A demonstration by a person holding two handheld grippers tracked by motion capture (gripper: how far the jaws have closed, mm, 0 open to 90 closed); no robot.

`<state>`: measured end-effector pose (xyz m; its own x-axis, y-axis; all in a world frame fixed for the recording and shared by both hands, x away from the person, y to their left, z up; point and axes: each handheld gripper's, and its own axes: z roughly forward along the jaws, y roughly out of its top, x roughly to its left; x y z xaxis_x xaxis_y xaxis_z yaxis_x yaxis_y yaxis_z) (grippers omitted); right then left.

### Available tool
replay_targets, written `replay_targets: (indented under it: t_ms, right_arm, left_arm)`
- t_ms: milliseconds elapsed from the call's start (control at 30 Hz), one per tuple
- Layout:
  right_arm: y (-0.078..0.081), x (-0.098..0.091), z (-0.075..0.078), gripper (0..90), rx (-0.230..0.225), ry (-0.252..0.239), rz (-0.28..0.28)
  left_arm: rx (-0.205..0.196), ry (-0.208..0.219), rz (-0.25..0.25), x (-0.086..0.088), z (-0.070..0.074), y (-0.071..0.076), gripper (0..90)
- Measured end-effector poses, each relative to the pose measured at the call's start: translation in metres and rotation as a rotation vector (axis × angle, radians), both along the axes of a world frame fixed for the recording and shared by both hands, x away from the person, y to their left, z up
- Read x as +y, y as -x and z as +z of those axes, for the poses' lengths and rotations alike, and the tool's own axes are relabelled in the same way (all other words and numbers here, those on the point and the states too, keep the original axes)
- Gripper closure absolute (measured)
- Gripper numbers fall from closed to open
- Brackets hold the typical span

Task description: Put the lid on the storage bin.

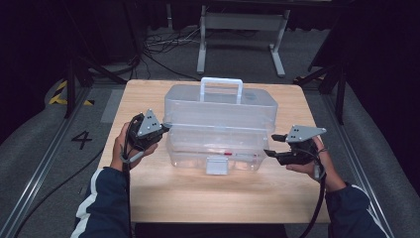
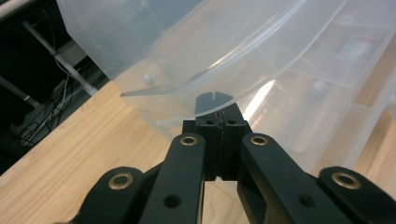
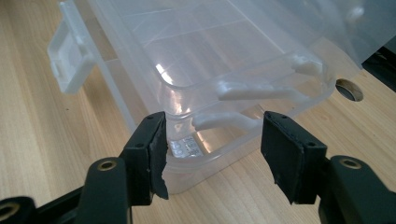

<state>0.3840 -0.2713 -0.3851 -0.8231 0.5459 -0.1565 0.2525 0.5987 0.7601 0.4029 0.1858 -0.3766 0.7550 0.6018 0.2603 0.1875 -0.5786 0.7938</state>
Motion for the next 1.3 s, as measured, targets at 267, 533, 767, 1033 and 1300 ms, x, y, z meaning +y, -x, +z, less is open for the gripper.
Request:
replay_targets:
  t_ms: [267, 533, 767, 1033, 1300]
  right_arm:
    - [0.002, -0.002, -0.001, 43.6, -0.002, -0.012, 0.004]
    - [0.007, -0.002, -0.004, 45.8, 0.004, -0.008, 0.022]
    - [0.004, -0.004, -0.006, 43.7, 0.004, -0.012, 0.003]
    - [0.001, -0.006, -0.008, 43.3, 0.008, -0.016, -0.011]
    - [0.002, -0.009, -0.006, 43.3, -0.001, -0.034, -0.018]
  left_arm:
    - [0.006, 0.009, 0.009, 0.005, -0.005, 0.003, 89.8]
    - [0.015, -0.014, 0.028, 0.007, -0.009, 0.005, 89.8]
    - [0.042, -0.051, 0.064, 0.008, -0.016, 0.004, 89.9]
    - [0.052, -0.039, 0.063, 0.006, -0.02, 0.005, 90.0]
    - [0.064, -0.06, 0.054, 0.005, -0.023, 0.005, 90.0]
